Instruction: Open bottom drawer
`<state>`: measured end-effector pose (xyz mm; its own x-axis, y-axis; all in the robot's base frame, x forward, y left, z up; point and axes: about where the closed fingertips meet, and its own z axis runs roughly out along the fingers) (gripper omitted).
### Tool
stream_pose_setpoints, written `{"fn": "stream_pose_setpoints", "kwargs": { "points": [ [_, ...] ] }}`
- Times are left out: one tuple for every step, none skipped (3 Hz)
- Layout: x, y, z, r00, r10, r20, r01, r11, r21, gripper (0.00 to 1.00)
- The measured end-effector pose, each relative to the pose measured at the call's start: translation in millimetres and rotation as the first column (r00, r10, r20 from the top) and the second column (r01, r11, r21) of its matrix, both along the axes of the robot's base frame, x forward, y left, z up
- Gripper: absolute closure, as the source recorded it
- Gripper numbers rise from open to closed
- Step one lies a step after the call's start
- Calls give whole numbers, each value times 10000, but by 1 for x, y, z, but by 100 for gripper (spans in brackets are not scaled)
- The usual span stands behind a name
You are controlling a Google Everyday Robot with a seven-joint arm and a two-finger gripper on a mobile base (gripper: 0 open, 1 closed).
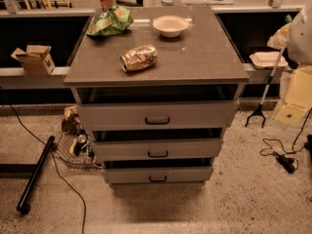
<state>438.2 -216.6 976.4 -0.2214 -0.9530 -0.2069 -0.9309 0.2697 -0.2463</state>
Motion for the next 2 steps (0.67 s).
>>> {"fn": "stream_pose_setpoints", "kwargs": {
  "points": [
    [0,0,0,10000,0,0,0,10000,0,0],
    [1,2,-29,9990,276,-358,-269,9994,194,0]
  ]
}}
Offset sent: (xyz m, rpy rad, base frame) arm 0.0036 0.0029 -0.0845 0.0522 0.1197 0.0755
